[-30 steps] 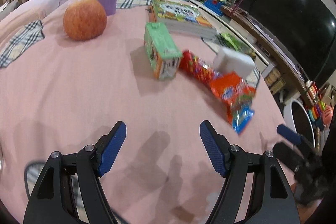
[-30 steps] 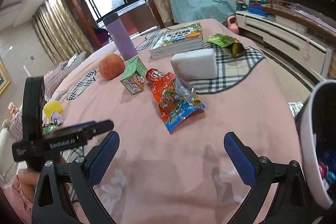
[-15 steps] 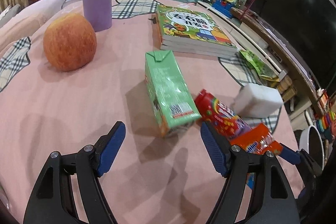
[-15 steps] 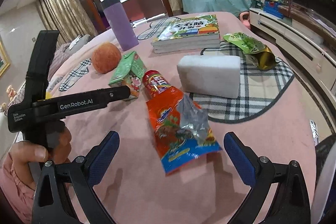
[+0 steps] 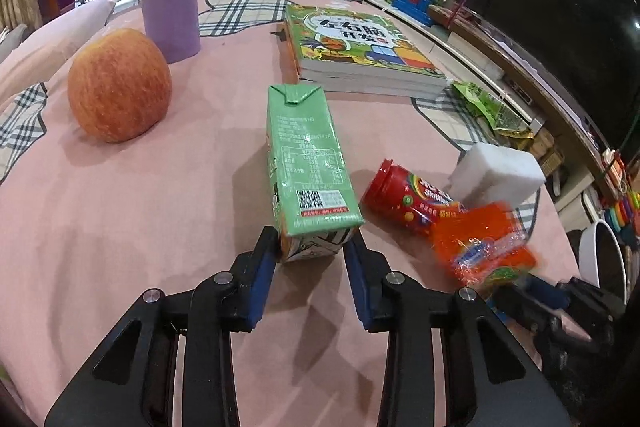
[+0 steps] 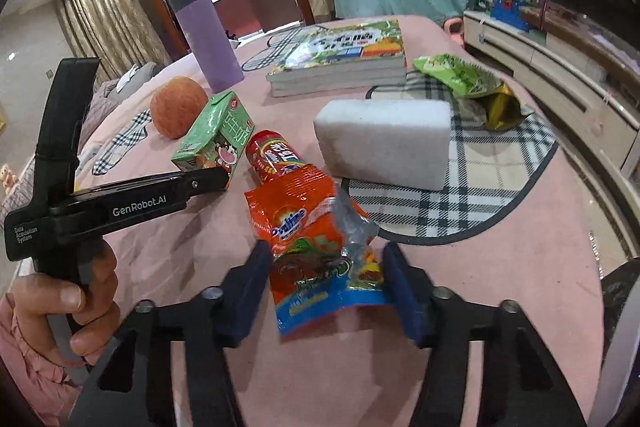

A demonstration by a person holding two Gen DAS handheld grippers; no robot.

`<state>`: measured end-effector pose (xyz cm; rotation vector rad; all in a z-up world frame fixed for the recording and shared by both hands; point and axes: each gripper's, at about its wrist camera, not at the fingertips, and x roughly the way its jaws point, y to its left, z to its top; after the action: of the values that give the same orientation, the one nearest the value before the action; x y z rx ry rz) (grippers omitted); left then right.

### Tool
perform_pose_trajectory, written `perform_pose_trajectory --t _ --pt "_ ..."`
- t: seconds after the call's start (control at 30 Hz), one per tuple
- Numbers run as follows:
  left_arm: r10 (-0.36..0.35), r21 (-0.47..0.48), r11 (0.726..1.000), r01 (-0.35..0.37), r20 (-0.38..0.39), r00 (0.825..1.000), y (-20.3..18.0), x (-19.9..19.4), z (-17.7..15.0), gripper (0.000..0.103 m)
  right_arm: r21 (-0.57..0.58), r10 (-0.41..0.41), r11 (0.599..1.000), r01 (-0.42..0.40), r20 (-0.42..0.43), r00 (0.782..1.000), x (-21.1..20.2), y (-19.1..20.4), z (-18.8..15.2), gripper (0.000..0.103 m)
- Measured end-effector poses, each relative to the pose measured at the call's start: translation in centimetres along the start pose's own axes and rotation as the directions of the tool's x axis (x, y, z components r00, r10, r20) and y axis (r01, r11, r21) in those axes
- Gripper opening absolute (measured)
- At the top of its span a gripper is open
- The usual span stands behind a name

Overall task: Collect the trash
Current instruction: 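Grasp the green juice carton with the left gripper while the right grasps the orange snack bag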

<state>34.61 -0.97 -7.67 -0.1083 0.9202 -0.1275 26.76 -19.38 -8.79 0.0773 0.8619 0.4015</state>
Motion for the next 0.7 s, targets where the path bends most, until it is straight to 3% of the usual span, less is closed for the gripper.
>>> perform_pose_trajectory --t 0.53,0.67,0.7 --pt "-0.124 0.037 0.991 0.126 -0.048 0.991 0.3 -6.3 -8.6 0.033 0.062 0.043 0.997 -0.043 -0.005 0.999 -3.2 -0.3 -3.3 0.02" --pt "-0.101 0.024 0.994 0.102 -0.042 0.994 0.5 -6.7 -9.5 0.039 0.096 0.067 0.993 -0.066 -0.01 0.998 -3.1 -0.5 -3.8 0.03" --pt "-0.092 0.019 0.996 0.093 -0.038 0.995 0.4 -6.9 -9.5 0.047 0.101 0.071 0.993 -0.069 -0.01 0.997 -3.0 -0.5 -3.7 0.047"
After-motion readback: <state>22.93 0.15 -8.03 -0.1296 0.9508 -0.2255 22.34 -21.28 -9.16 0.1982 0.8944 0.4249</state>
